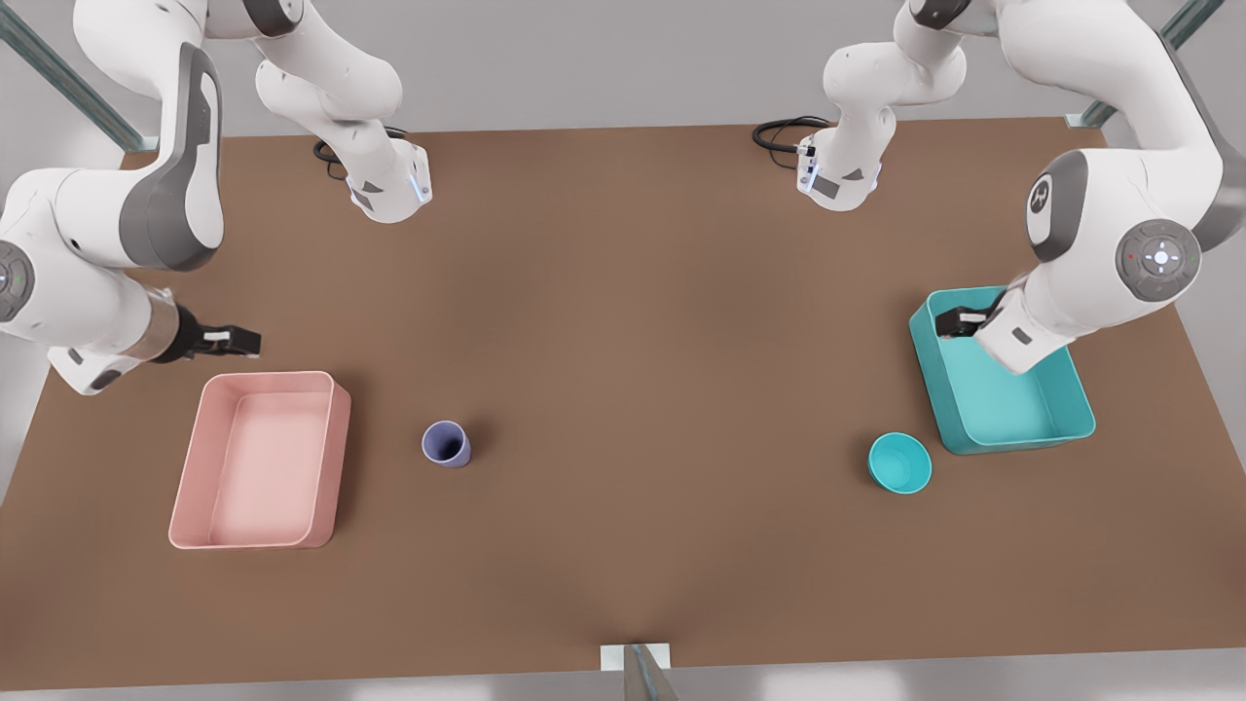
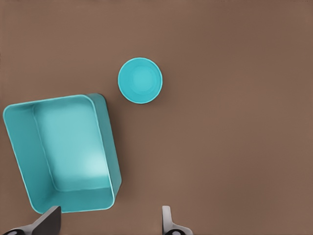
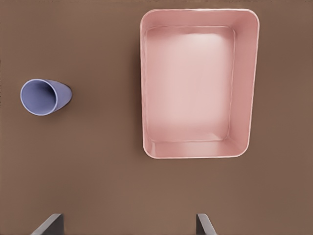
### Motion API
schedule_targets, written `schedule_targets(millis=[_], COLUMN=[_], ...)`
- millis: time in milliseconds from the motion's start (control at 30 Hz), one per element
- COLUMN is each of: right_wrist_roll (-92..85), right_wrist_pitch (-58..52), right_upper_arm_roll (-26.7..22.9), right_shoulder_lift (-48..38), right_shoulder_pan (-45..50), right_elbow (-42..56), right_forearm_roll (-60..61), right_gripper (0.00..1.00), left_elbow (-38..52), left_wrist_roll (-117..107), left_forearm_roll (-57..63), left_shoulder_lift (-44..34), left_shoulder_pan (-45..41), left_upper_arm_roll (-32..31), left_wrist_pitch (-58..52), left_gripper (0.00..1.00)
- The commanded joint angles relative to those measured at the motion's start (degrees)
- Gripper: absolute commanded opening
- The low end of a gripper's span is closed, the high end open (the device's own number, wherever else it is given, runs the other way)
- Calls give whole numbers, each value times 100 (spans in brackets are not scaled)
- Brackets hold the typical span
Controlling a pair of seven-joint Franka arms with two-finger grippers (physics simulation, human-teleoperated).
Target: Put the bowls and cups in different boxes
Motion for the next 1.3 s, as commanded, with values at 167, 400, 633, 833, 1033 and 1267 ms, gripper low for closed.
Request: schedule_targets(millis=[167,400,633,833,1033,1267], right_wrist_roll=[204,1690,1937,2112,2104,2095], right_wrist_pitch=[1555,4105,5354,5283,5362,5477], right_upper_arm_roll=[61,52,70,70,70,70], right_shoulder_lift=[1460,2077,1488,1567,1778,2094], right_shoulder_pan=[616,1152,1284,1618,1556,1539], right_elbow=[706,-506,-2027,-2291,-2370,-2379], right_forearm_roll=[113,104,43,60,60,60], right_gripper=[100,100,100,100,100,85], left_elbow=[18,-413,-659,-870,-931,-896], left_wrist_roll=[-554,-439,-404,-404,-492,-1187], left_forearm_roll=[741,802,1075,1083,1005,556], left_shoulder_lift=[1490,2564,2775,2968,3056,3003], left_shoulder_pan=[-862,-739,-580,-536,-536,-545], left_upper_arm_roll=[-1,86,139,315,333,333], left_wrist_pitch=[1566,3792,3862,3862,3968,3950], left_gripper=[100,100,100,100,54,21])
